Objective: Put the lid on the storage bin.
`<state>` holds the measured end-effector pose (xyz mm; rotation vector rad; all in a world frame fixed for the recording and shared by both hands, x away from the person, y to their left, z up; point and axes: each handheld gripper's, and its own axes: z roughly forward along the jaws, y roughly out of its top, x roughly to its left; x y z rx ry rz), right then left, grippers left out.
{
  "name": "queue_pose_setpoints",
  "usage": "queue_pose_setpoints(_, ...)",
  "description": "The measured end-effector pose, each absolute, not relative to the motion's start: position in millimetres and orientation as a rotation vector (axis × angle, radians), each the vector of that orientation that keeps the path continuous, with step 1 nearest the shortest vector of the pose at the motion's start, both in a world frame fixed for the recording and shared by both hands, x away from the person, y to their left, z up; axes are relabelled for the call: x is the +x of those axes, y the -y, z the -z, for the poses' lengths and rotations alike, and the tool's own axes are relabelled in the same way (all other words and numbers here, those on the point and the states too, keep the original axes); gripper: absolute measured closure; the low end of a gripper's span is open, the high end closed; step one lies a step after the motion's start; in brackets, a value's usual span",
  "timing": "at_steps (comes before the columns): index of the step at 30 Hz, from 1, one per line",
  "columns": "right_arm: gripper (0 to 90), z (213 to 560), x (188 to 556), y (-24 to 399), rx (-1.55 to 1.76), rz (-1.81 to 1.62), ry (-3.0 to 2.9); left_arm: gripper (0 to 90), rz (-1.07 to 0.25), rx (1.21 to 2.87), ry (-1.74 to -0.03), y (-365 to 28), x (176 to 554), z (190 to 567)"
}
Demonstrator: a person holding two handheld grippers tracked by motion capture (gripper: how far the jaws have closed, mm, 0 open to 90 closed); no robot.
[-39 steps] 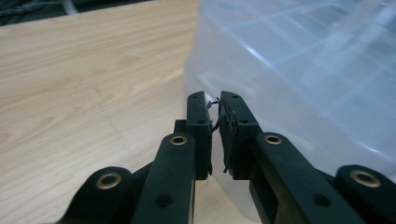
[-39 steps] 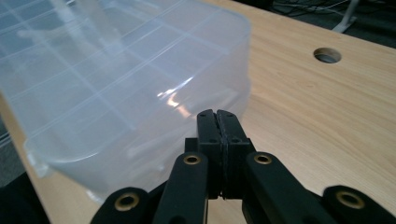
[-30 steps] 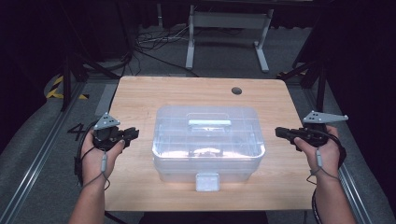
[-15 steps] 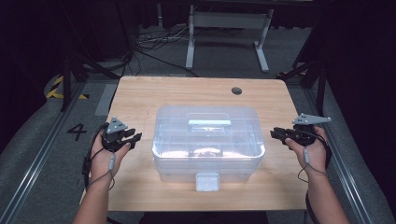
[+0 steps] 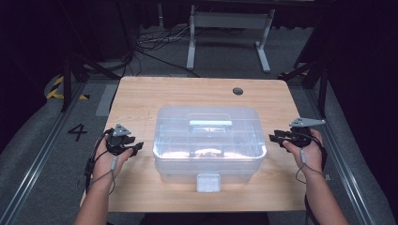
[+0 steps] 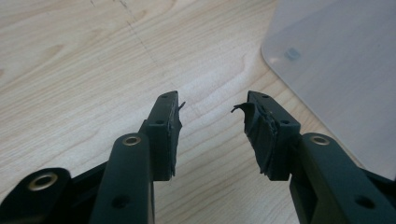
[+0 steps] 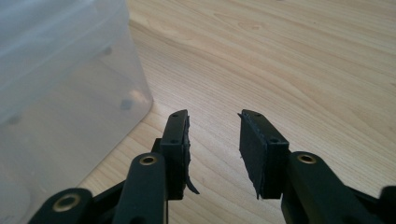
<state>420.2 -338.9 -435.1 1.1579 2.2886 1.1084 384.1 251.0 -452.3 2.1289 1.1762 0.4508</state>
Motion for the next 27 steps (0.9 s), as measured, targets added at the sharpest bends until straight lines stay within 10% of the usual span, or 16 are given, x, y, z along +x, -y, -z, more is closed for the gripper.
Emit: queue_pose_setpoints(27,41.1,480,434,339,1.157,-1.067,-2.311,41.8,-0.462,2.181,-1.178,-253,388,479)
